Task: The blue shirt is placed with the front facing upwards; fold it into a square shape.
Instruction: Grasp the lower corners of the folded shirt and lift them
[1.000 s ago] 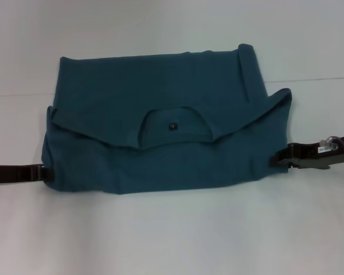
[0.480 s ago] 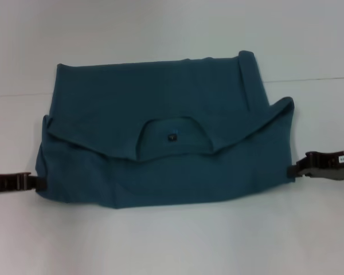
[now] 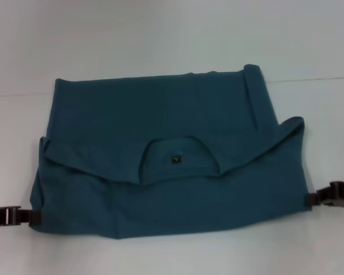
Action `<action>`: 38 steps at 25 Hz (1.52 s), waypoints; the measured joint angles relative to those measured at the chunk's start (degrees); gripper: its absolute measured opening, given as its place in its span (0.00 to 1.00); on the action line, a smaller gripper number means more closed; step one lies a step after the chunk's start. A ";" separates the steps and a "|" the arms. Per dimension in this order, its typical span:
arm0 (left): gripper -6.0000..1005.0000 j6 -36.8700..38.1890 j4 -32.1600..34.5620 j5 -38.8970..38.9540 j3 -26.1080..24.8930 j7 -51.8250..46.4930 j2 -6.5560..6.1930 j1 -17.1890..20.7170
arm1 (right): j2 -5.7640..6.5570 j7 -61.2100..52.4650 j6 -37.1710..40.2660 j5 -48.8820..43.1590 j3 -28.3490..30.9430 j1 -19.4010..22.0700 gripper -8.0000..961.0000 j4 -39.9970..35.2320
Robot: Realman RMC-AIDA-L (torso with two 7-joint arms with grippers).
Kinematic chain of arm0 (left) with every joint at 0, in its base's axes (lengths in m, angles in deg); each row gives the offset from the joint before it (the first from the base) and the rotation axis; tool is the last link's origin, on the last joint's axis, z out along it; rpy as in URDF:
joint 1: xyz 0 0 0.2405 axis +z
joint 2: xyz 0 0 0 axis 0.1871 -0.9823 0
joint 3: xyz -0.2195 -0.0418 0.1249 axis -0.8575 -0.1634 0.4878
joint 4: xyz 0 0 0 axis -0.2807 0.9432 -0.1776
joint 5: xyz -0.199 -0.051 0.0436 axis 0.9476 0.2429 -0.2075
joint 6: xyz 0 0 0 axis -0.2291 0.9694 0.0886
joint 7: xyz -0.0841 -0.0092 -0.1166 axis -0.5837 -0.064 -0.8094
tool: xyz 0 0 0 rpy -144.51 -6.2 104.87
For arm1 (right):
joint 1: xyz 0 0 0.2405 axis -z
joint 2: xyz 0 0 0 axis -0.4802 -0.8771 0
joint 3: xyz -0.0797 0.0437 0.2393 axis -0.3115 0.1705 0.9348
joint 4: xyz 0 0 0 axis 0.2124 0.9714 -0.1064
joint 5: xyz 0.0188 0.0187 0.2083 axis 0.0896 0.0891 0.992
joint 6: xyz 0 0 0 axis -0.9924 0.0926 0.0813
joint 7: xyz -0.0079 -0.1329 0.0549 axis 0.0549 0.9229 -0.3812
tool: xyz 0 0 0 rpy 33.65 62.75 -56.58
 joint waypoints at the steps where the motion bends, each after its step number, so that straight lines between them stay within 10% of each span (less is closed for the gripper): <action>1: 0.04 0.71 -0.43 0.10 -0.11 0.01 0.22 0.33 | 0.05 0.79 0.41 0.18 0.18 0.70 0.01 0.00; 38: 0.04 12.86 -7.42 0.34 -2.80 1.60 3.16 8.04 | -1.84 10.01 12.53 0.00 10.05 14.11 0.01 -0.65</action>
